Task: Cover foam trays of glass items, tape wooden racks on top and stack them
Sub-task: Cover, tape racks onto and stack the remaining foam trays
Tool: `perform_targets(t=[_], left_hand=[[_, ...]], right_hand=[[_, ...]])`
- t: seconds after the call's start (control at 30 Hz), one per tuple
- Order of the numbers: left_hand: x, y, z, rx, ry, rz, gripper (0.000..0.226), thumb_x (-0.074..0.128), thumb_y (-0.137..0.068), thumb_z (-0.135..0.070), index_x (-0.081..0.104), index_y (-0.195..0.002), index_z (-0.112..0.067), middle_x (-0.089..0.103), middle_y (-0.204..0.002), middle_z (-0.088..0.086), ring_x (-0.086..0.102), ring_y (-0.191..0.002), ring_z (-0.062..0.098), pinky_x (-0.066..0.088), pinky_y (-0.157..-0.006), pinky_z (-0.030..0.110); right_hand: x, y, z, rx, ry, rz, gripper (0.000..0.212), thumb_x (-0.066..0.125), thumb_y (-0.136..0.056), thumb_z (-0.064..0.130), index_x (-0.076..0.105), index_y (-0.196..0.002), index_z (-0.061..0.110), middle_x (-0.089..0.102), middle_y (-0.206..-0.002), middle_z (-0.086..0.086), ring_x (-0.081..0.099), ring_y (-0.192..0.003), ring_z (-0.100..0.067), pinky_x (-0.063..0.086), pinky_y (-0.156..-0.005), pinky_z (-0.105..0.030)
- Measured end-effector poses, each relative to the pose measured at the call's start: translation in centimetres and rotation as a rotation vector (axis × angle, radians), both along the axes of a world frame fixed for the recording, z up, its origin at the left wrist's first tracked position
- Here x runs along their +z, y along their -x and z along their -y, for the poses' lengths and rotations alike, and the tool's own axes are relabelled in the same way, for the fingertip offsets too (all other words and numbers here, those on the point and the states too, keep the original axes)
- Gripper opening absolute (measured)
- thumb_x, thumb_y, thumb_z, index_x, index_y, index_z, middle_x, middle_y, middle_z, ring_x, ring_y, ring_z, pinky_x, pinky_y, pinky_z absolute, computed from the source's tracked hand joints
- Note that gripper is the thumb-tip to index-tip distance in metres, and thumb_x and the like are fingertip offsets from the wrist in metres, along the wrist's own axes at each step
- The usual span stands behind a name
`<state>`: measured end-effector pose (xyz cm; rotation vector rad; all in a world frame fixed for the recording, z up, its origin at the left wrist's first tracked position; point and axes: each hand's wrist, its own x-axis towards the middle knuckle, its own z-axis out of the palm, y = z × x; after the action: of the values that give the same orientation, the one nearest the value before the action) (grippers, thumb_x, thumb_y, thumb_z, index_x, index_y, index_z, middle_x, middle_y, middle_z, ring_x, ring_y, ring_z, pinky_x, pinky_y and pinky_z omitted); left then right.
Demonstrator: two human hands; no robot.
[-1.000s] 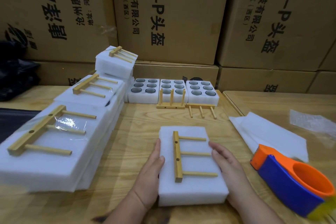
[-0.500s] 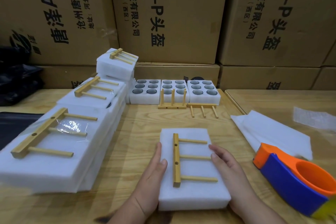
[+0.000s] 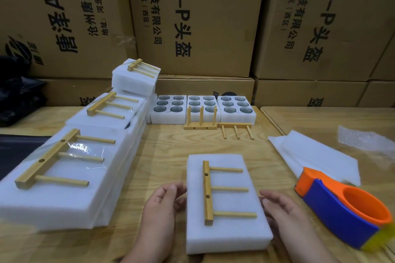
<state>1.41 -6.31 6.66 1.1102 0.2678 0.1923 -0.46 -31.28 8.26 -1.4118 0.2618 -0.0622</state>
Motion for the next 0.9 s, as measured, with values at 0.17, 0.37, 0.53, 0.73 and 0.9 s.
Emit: perform_targets(t=[0.17, 0.37, 0.53, 0.73, 0.9], left_hand=[[-0.7, -0.2, -0.3, 0.002, -0.075, 0.015, 0.020, 0.068, -0.091, -0.023, 0.076, -0.073, -0.023, 0.075, -0.089, 0.015, 0.069, -0.078, 0.028, 0.056, -0.079, 0.042], [-1.2, -0.5, -0.2, 0.028, -0.075, 0.010, 0.023, 0.068, -0.093, -0.018, 0.073, -0.071, -0.018, 0.073, -0.093, 0.024, 0.067, -0.083, 0.035, 0.052, -0.086, 0.051], [-1.2, -0.6, -0.2, 0.020, -0.070, 0.017, 0.021, 0.069, -0.091, -0.021, 0.074, -0.071, -0.022, 0.073, -0.091, 0.023, 0.065, -0.080, 0.034, 0.050, -0.084, 0.050], [-1.3, -0.5, -0.2, 0.018, -0.064, 0.025, 0.019, 0.070, -0.089, -0.022, 0.073, -0.070, -0.022, 0.073, -0.083, 0.015, 0.067, -0.066, 0.023, 0.053, -0.070, 0.037], [-1.5, -0.5, -0.3, 0.011, -0.095, 0.039, 0.021, 0.071, -0.090, -0.024, 0.073, -0.069, -0.024, 0.073, -0.085, 0.014, 0.066, -0.072, 0.026, 0.053, -0.074, 0.040]], right_hand=[[4.9, 2.0, 6.4, -0.112, 0.673, 0.306, 0.021, 0.070, -0.090, 0.011, 0.075, -0.096, 0.031, 0.078, -0.090, 0.009, 0.071, -0.083, -0.006, 0.053, -0.074, -0.013], [8.2, 0.1, 13.5, -0.168, 1.235, 0.008, 0.033, 0.067, -0.075, 0.066, 0.061, -0.095, 0.040, 0.067, -0.093, 0.016, 0.064, -0.085, -0.005, 0.050, -0.072, -0.034], [6.5, 0.2, 13.4, 0.001, 1.441, -0.239, 0.062, 0.070, -0.067, 0.076, 0.050, -0.104, 0.030, 0.061, -0.085, 0.010, 0.062, -0.079, -0.010, 0.050, -0.067, -0.030], [5.3, -0.3, 13.0, -0.100, 1.445, -0.301, 0.054, 0.075, -0.073, 0.065, 0.045, -0.086, 0.022, 0.056, -0.076, 0.008, 0.057, -0.069, -0.012, 0.036, -0.052, -0.028], [4.6, -0.6, 13.1, -0.005, 1.595, -0.297, 0.041, 0.069, -0.074, 0.066, 0.050, -0.077, 0.030, 0.059, -0.073, 0.010, 0.056, -0.067, -0.002, 0.036, -0.051, -0.020]])
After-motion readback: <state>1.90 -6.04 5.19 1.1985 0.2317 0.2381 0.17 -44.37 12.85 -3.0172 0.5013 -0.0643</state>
